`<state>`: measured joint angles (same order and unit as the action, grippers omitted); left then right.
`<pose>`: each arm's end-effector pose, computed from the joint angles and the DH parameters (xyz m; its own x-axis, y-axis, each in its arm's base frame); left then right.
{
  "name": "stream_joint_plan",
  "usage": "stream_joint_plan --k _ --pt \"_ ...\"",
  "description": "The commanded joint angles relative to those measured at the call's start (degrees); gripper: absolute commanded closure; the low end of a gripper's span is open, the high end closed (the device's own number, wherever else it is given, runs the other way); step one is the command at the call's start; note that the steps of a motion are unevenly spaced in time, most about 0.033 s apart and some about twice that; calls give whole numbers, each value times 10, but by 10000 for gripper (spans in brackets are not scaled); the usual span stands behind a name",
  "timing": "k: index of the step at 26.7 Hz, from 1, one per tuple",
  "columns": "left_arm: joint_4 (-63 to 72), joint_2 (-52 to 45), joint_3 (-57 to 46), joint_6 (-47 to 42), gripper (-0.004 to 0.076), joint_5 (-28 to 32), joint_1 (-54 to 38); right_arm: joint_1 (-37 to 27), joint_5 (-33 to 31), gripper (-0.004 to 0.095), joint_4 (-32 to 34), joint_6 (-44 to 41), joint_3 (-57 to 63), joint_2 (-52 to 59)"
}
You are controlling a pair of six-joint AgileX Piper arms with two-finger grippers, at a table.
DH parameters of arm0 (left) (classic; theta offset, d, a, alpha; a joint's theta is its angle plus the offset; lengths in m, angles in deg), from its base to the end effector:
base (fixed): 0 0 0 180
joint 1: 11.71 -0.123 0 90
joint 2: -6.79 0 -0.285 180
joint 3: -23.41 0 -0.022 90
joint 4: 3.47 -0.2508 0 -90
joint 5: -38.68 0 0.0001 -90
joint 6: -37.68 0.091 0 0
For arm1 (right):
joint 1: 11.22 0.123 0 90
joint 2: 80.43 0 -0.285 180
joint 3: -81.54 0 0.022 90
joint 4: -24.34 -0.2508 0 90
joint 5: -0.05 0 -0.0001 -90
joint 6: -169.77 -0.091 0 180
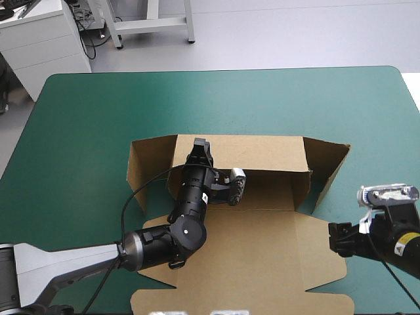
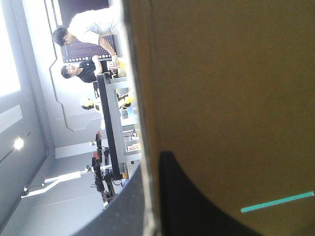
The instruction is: Fold the box
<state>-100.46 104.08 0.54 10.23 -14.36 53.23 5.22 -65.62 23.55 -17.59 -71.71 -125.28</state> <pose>0.1992 -0.2554 0.2789 0.1873 0.9822 0.0168 0.2111 -0.0569 0.9758 0.0866 0.0268 0.3571 -0.7371 -0.0781 -0.6712 -0.1943 0.9758 0.0999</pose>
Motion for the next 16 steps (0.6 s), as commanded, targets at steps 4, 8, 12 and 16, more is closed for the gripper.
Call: stream_joint_plan --k 4,8,12,16 --pt "-49 -17 11 1 756 -11 3 -2 1 116 57 -6 -160 -135" --pt "-49 -17 11 1 756 -12 3 -5 -34 116 84 5 -285 -236" --pt "-49 -17 11 1 756 -12 3 -42 -58 116 71 38 -383 -321" --pt "-49 -17 11 1 756 -22 3 -114 -58 116 -10 77 -457 -398"
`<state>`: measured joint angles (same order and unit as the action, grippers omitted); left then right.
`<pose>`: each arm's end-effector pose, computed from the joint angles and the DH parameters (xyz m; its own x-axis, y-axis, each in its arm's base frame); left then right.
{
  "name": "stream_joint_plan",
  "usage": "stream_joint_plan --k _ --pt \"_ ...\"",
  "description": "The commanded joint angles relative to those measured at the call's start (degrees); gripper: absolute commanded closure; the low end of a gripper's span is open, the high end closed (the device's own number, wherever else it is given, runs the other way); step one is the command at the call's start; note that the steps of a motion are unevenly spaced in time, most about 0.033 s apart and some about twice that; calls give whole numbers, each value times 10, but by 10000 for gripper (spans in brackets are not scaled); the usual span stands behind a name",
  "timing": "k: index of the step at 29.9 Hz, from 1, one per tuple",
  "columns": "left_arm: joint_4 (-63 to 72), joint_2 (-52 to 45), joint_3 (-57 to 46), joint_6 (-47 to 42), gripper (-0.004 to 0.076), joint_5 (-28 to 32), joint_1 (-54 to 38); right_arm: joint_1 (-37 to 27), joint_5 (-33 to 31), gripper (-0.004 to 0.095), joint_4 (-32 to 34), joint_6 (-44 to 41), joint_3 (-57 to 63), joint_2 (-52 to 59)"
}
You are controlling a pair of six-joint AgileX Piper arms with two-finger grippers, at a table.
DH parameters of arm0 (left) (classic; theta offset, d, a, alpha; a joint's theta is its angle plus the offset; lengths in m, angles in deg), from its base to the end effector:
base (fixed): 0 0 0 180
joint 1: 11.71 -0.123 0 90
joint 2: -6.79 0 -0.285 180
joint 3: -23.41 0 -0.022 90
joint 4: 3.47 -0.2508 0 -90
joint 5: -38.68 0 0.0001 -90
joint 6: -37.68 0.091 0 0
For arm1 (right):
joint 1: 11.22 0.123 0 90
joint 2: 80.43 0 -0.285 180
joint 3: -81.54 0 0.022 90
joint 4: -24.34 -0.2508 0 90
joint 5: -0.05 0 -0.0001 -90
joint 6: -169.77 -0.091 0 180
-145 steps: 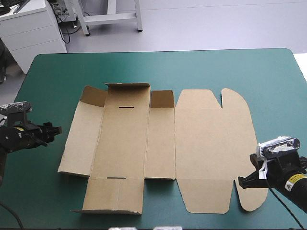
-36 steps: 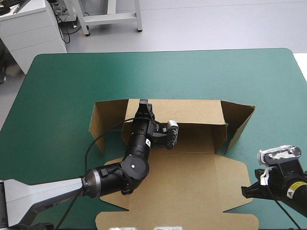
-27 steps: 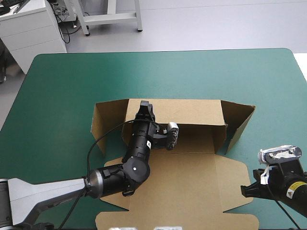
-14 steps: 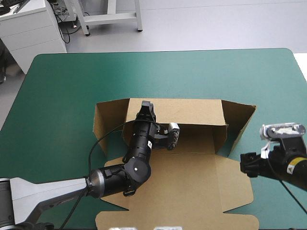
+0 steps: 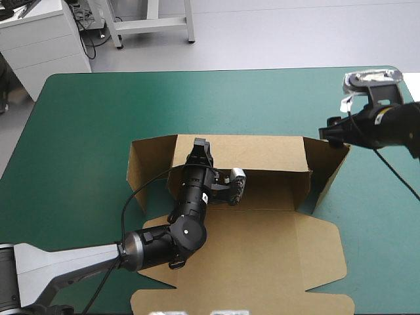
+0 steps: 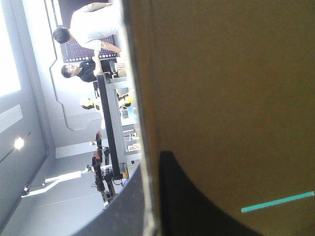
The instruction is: Fold the box
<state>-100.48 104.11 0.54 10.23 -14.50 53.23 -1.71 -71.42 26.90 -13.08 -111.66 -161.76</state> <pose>0.1993 -0.2553 0.2789 0.1854 0.9825 0.0179 0.2100 -0.0574 0.9760 0.2378 0.0359 0.4493 -0.7553 -0.0905 -0.6491 -0.1112 0.9938 -0.0092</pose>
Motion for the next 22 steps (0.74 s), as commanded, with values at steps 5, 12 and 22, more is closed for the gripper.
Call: stream_joint_plan --k 5,12,22 --pt "-49 -17 11 1 756 -33 3 -133 0 116 -165 78 -80 -110" --pt "-49 -17 11 1 756 -31 3 -150 0 116 -147 103 -78 -179" --pt "-49 -17 11 1 756 -31 3 -160 0 116 -132 140 1 -162"
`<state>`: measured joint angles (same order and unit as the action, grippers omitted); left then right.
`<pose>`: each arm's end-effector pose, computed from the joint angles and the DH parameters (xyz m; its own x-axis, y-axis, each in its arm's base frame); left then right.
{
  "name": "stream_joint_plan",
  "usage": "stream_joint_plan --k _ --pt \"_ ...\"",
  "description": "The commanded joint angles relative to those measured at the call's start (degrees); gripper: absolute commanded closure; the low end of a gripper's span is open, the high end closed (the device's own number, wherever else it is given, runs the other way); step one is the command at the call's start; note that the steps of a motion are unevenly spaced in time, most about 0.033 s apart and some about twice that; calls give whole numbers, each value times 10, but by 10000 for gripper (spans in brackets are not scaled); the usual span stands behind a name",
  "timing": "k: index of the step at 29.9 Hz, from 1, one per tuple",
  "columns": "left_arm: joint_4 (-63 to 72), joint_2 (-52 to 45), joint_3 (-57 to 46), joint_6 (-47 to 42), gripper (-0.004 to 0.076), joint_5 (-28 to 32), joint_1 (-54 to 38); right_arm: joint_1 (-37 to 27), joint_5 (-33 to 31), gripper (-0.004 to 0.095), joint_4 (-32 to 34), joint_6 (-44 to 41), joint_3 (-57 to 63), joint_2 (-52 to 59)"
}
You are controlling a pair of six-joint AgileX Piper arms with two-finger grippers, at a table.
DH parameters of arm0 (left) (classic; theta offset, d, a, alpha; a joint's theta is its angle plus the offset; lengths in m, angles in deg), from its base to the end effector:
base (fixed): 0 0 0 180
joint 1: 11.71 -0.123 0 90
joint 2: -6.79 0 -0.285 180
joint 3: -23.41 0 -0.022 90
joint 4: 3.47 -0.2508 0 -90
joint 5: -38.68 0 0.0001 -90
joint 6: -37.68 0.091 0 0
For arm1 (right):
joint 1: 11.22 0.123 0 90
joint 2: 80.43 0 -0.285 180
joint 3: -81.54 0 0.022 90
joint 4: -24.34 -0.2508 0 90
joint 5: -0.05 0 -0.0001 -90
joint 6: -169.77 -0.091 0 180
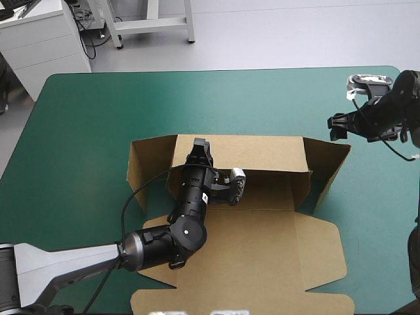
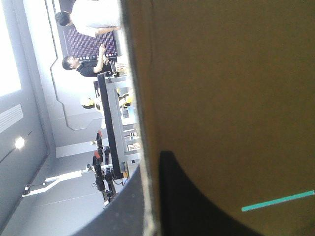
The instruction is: Fold the box
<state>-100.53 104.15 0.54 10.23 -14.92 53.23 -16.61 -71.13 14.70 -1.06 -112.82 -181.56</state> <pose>0.1995 -0.2549 0.2790 0.1796 0.9835 0.0203 0.2063 -0.0578 0.9768 0.3380 -0.0174 0.3556 -0.9195 -0.0175 -0.3928 -0.0641 0.9923 0.1060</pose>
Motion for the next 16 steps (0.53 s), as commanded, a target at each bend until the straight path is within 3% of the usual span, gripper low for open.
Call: stream_joint_plan --k 1,8,16 --pt "-48 -18 11 1 756 -30 3 -14 -3 116 -14 24 24 39" --pt "-46 -18 11 1 756 -31 3 -76 -3 116 -139 86 84 83" --pt "-51 -18 11 1 756 -36 3 -91 19 116 -163 102 129 119"
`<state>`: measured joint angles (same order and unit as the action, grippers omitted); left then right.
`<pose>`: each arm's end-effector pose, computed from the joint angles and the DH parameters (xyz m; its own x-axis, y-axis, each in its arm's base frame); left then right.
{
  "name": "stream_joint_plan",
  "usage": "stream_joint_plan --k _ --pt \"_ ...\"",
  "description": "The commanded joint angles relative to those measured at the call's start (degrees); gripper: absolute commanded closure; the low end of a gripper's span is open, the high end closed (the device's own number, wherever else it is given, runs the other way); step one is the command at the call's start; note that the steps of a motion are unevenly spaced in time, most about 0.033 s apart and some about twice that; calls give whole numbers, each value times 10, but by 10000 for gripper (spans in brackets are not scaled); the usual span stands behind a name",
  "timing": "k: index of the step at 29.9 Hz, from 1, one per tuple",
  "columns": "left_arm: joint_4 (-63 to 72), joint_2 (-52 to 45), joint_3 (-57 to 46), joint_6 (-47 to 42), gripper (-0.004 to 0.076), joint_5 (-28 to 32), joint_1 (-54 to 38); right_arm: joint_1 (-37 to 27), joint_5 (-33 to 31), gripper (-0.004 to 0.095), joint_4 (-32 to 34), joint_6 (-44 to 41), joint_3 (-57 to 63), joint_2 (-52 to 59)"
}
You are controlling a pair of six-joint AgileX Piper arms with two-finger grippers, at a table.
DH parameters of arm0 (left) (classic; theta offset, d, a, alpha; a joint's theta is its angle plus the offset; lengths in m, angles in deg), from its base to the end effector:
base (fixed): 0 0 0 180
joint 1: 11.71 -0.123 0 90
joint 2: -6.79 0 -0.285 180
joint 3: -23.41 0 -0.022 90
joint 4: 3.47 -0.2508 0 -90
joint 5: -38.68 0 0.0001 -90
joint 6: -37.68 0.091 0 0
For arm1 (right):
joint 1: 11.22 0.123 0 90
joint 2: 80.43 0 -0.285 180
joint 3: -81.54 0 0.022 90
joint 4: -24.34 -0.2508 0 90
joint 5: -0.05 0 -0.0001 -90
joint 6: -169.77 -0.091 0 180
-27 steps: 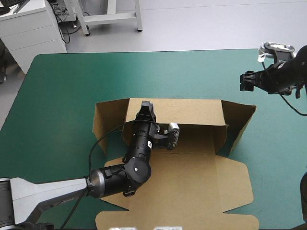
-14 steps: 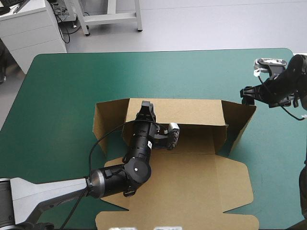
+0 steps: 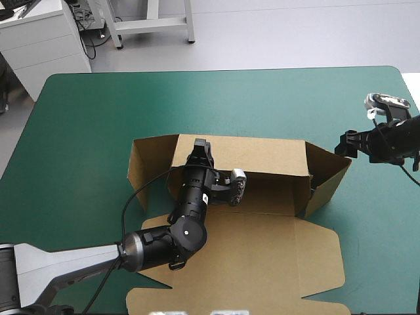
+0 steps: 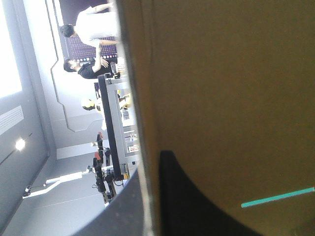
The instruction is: Fold the box
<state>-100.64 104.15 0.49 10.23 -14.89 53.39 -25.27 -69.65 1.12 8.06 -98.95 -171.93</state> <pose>0.1987 -0.2555 0.2789 0.1837 0.9827 0.0218 0.2052 -0.0601 0.9769 0.2882 -0.0374 0.3465 -0.9095 0.0642 -0.4107 -0.0585 0.9584 0.2794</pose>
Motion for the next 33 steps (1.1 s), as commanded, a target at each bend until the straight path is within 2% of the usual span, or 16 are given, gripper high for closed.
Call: stream_joint_plan --k 1,21,33 --pt "-51 -18 13 1 756 -42 2 -5 4 116 -27 11 -9 23" --pt "-55 -18 37 -12 756 -55 2 -5 40 116 -26 -4 -9 21" --pt "-49 -18 45 -12 756 -47 2 -3 11 116 -30 2 10 52"
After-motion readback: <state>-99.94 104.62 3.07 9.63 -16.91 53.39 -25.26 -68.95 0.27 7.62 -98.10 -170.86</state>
